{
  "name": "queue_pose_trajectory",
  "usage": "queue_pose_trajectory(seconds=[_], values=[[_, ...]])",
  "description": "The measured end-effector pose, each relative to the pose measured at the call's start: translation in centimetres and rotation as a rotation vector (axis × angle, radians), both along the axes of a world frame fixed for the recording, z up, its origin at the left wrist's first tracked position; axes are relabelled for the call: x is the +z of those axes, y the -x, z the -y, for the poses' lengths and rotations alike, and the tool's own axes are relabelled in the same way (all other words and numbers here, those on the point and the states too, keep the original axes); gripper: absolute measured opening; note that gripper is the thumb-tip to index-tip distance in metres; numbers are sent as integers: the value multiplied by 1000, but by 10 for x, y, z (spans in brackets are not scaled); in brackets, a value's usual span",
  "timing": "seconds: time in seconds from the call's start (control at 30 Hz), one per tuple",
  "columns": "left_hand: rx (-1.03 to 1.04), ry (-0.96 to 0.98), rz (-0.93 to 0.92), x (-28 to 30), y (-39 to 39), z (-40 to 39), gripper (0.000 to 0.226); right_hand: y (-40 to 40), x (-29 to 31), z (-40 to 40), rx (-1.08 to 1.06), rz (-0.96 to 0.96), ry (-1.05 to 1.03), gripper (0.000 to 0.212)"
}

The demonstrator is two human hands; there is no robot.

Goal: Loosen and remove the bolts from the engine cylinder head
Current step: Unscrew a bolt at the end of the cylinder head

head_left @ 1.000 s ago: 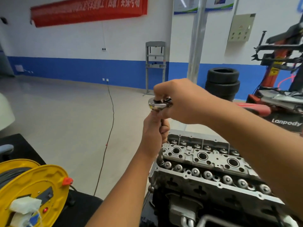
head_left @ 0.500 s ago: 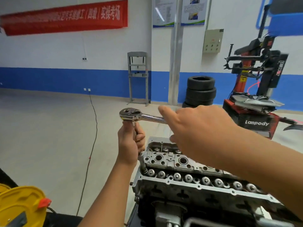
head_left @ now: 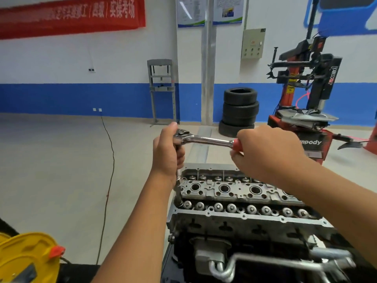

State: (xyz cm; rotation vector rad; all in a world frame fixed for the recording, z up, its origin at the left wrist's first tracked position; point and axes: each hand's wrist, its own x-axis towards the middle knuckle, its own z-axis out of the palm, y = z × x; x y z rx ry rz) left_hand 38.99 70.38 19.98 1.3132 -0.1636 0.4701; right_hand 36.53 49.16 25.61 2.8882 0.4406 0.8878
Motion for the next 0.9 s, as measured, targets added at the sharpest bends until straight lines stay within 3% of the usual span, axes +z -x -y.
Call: queue_pose_trajectory(seconds=[0.13,0.23,0.37,0.53,0.7,0.77,0.9], values=[[-80,39,-68,1,-5,-7,53,70,2,-15,78,-57,100,52],[-117,21,-68,2,-6,-9,57,86,6,-23,153,-135,74,47],[-137,20,-24,-4,1,-25,59,44,23,-21,133,-19,168,36],[-145,-6,86,-14,16,-28,53,-31,30,-22,58,56,60,25],[109,-78,164,-19,16,-11,34,-37,36,-45,2,-13,87,17],[174,-106,180,-20,10,-15,21,-23,34,-50,27,-21,196,21],[112,-115,142,-16,6,-17,20,27,31,-55,194,-141,380,44]])
